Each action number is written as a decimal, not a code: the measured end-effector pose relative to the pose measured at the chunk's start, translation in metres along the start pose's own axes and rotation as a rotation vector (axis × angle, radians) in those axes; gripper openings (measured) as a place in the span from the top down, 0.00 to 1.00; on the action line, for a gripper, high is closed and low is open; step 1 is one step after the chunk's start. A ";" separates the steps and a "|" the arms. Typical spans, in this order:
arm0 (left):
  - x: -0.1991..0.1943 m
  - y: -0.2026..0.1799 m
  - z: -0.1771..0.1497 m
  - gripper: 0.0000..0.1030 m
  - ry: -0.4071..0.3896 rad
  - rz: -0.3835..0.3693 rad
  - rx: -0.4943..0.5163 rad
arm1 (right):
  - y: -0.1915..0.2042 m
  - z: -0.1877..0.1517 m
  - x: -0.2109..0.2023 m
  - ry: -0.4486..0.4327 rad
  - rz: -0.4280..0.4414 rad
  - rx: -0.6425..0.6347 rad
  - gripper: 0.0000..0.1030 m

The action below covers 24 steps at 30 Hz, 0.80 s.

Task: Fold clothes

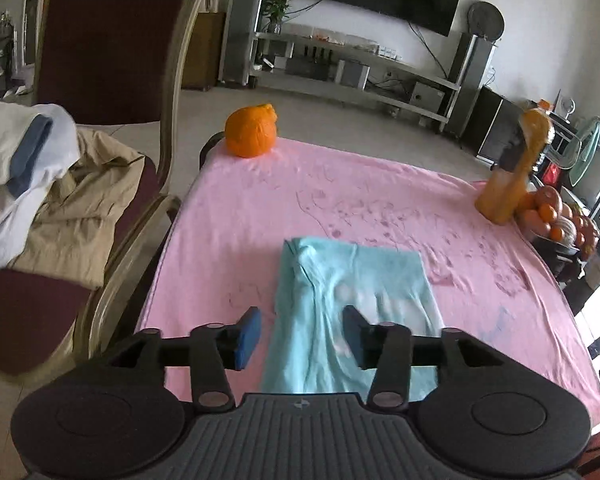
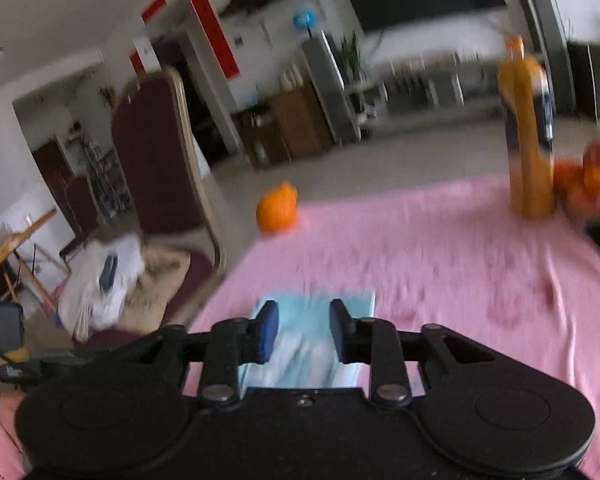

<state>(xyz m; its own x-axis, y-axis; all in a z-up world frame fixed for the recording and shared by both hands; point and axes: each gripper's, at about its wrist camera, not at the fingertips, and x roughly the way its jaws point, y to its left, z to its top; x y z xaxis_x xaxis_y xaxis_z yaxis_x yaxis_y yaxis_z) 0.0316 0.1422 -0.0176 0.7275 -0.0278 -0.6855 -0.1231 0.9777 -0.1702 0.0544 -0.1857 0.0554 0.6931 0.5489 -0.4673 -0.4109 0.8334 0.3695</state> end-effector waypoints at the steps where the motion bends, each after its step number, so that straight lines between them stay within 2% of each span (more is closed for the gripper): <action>1: 0.011 0.003 0.005 0.43 0.016 0.003 -0.008 | -0.002 0.007 0.003 -0.013 -0.006 -0.004 0.71; 4: 0.047 0.014 0.002 0.37 0.079 0.008 -0.036 | -0.015 0.009 0.028 0.017 -0.039 0.014 0.71; 6: 0.066 0.025 -0.004 0.37 0.117 0.008 -0.060 | -0.029 -0.001 0.049 0.078 -0.064 0.033 0.69; 9: 0.084 0.043 -0.008 0.35 0.168 -0.047 -0.145 | -0.059 -0.022 0.087 0.205 -0.065 0.128 0.65; 12: 0.100 0.056 -0.006 0.31 0.215 -0.113 -0.215 | -0.084 -0.041 0.116 0.286 -0.037 0.259 0.60; 16: 0.114 0.064 -0.008 0.30 0.252 -0.163 -0.286 | -0.099 -0.062 0.152 0.360 0.058 0.421 0.59; 19: 0.117 0.066 -0.008 0.30 0.251 -0.215 -0.316 | -0.101 -0.073 0.170 0.392 0.103 0.478 0.60; 24: 0.122 0.059 -0.005 0.32 0.265 -0.251 -0.286 | -0.101 -0.083 0.180 0.397 0.156 0.508 0.63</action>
<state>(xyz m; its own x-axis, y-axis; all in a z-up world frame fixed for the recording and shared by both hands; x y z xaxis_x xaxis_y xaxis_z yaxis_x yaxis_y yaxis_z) 0.1098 0.1958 -0.1147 0.5656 -0.3452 -0.7489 -0.1736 0.8380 -0.5173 0.1716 -0.1657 -0.1325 0.3376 0.7236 -0.6020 -0.0911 0.6617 0.7442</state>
